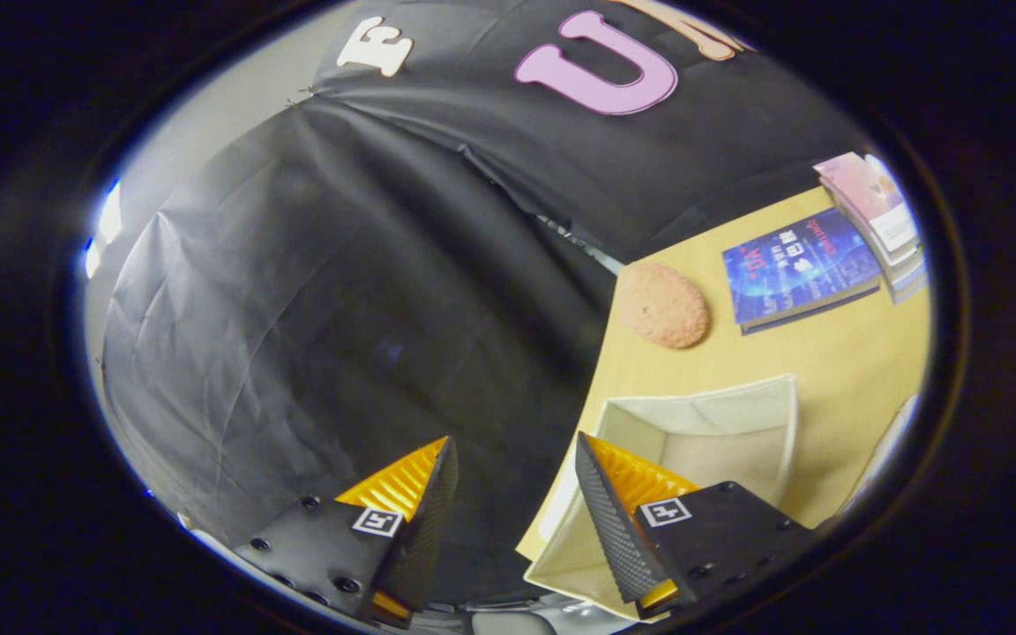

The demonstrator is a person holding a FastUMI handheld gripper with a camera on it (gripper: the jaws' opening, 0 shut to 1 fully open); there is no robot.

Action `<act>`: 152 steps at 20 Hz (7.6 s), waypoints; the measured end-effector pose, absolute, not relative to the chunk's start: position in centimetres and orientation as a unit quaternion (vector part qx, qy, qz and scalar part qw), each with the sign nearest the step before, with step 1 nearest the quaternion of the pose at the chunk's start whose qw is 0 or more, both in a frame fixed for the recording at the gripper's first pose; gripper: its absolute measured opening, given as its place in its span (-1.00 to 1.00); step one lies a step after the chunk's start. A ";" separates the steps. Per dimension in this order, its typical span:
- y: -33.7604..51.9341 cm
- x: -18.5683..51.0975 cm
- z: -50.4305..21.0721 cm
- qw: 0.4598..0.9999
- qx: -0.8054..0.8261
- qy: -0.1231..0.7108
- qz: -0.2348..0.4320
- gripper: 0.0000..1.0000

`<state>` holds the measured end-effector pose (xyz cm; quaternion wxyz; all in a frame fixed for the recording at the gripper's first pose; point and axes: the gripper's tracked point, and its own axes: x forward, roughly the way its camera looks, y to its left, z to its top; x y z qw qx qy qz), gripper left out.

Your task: Open the storage box then place both shoes into the box .Put the left shoe in first, then the right shoe, with the right side of both shoes facing outward in a uniform manner.

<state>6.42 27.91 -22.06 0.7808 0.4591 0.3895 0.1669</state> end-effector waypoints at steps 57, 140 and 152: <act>6.5 -17.8 -49.3 0.675 0.371 0.629 -0.100 -0.58; 34.6 -6.4 -42.5 0.638 0.297 0.711 -0.012 -0.49; 24.0 -4.4 -32.7 0.672 0.403 0.621 0.032 -0.49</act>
